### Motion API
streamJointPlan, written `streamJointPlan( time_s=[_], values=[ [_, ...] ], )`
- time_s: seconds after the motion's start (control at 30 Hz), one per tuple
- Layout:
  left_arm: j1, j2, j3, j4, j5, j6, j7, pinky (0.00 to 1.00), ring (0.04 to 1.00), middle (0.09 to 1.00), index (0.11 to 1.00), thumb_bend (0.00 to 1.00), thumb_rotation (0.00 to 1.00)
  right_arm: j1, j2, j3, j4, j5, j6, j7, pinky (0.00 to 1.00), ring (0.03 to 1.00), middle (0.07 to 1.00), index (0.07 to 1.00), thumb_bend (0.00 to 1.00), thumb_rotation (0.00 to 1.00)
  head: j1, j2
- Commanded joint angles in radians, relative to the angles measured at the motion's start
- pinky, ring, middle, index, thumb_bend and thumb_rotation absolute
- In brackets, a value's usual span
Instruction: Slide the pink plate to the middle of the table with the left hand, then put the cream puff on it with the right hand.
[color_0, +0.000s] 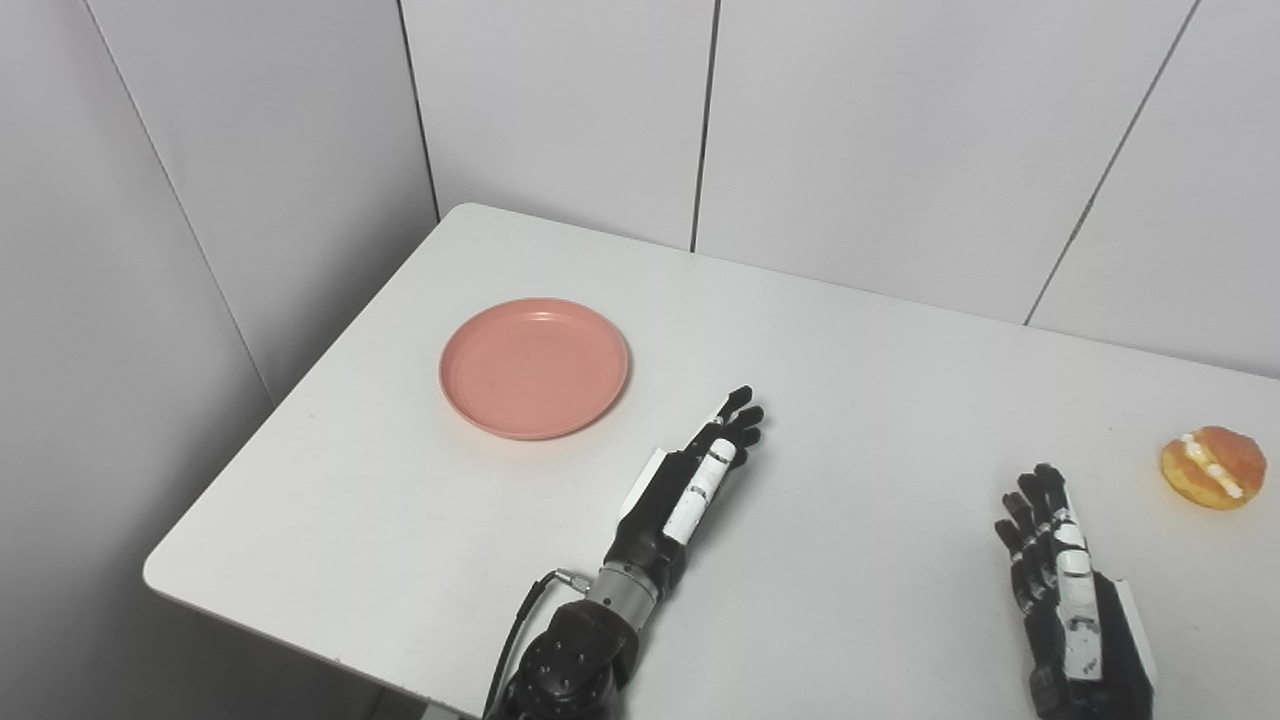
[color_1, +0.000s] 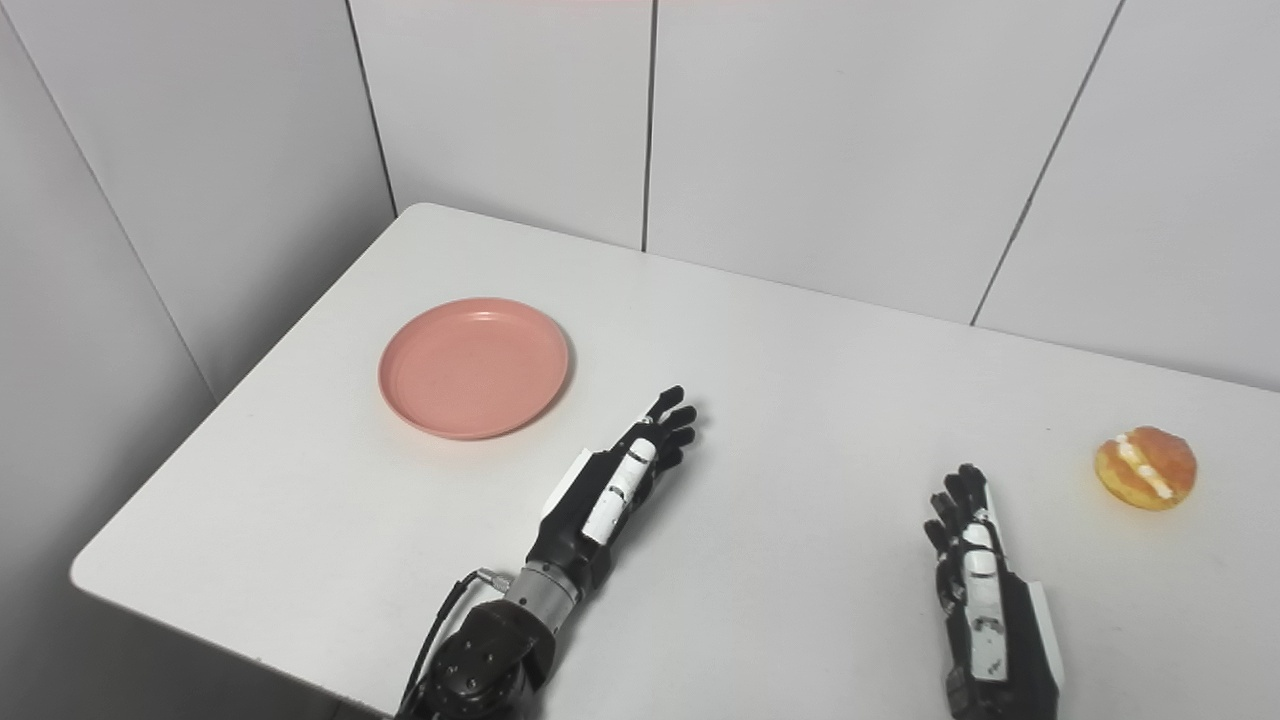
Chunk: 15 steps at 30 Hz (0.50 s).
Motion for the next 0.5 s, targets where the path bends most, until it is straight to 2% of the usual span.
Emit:
streamJointPlan(
  time_s=[0.0, 0.1, 0.3, 0.47],
  values=[
    [0.033, 0.011, -0.008, -0.006, -0.025, 0.045, -0.034, 1.00, 1.000, 1.000, 1.000, 0.44, 1.00, 0.028, 0.007, 0.001, 0.051, -0.001, -0.037, 0.005, 1.00, 1.000, 1.000, 1.000, 0.30, 1.00, 0.003, -0.001],
    [0.025, 0.018, -0.009, -0.050, -0.041, 0.080, -0.047, 1.00, 1.000, 1.000, 1.000, 0.43, 1.00, 0.026, 0.009, 0.003, 0.051, -0.007, -0.033, 0.003, 1.00, 1.000, 1.000, 1.000, 0.31, 1.00, 0.006, -0.003],
    [0.005, 0.051, -0.019, -0.167, -0.058, 0.200, -0.080, 1.00, 1.000, 1.000, 1.000, 0.46, 1.00, 0.020, 0.018, 0.004, 0.059, -0.006, -0.030, 0.001, 1.00, 1.000, 1.000, 1.000, 0.30, 1.00, 0.000, -0.008],
    [-0.023, 0.077, -0.018, -0.223, -0.056, 0.231, -0.093, 1.00, 0.997, 0.993, 0.991, 0.50, 1.00, 0.017, 0.022, 0.001, 0.070, -0.009, -0.034, -0.001, 1.00, 1.000, 1.000, 1.000, 0.33, 1.00, 0.002, -0.013]
  ],
)
